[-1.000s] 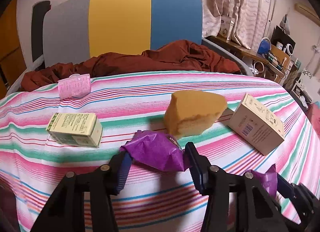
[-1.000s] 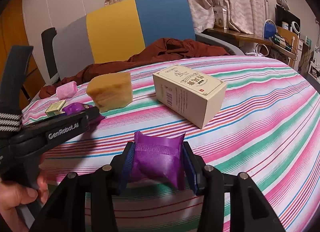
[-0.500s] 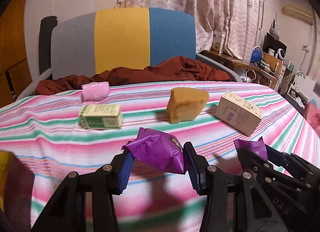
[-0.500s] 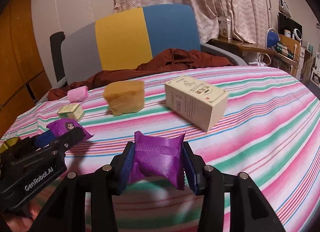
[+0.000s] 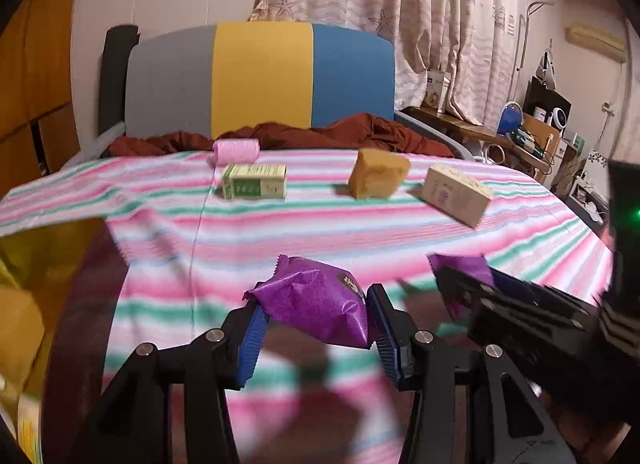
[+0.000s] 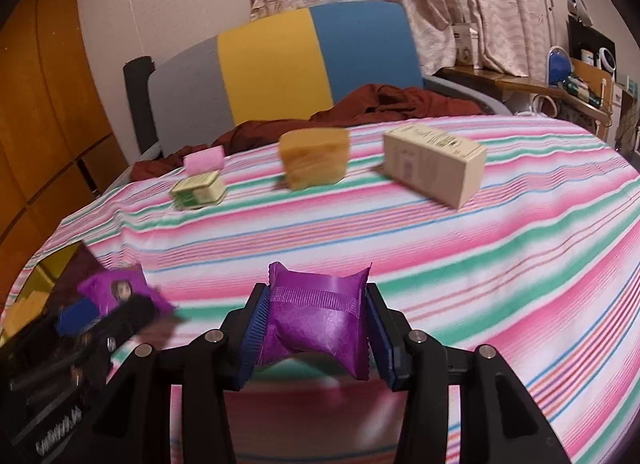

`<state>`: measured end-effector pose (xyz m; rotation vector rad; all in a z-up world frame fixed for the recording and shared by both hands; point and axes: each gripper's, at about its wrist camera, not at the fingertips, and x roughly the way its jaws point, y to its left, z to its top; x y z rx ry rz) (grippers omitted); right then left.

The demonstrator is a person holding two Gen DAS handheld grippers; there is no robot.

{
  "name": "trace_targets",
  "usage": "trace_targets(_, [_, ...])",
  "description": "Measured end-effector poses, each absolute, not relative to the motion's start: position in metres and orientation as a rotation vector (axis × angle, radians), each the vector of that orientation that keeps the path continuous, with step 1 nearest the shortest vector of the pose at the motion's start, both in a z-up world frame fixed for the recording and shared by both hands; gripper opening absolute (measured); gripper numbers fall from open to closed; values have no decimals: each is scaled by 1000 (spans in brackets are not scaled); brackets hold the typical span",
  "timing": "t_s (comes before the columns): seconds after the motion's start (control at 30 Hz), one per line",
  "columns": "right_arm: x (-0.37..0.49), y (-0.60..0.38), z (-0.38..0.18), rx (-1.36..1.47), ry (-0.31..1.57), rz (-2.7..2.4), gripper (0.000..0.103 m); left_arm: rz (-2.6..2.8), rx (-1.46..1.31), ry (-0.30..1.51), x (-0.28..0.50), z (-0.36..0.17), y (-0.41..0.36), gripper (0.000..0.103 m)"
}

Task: Organize objects
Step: 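Carry both purple candies toward the gold tray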

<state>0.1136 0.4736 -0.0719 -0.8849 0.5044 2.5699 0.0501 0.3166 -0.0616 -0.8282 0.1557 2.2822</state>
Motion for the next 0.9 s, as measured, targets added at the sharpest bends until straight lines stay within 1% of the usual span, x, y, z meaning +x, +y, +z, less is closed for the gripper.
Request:
trace_targets(0.27, [128, 453, -74, -878, 670, 2580, 47, 2276, -800, 82, 67, -33, 266, 50])
trace_targets(0.43, [131, 432, -68, -881, 695, 2615, 47, 2303, -824, -12, 59, -19, 226, 50])
trace_targets(0.57, [130, 412, -57, -884, 683, 2673, 47, 2350, -876, -82, 43, -19, 191, 50])
trace_targets(0.8, [125, 378, -40, -888, 664, 2766, 47, 2401, -1010, -237, 5, -33, 139, 50])
trace_targets(0.9, [123, 362, -32, -891, 642, 2809, 47, 2403, -1066, -270, -6, -41, 126, 51])
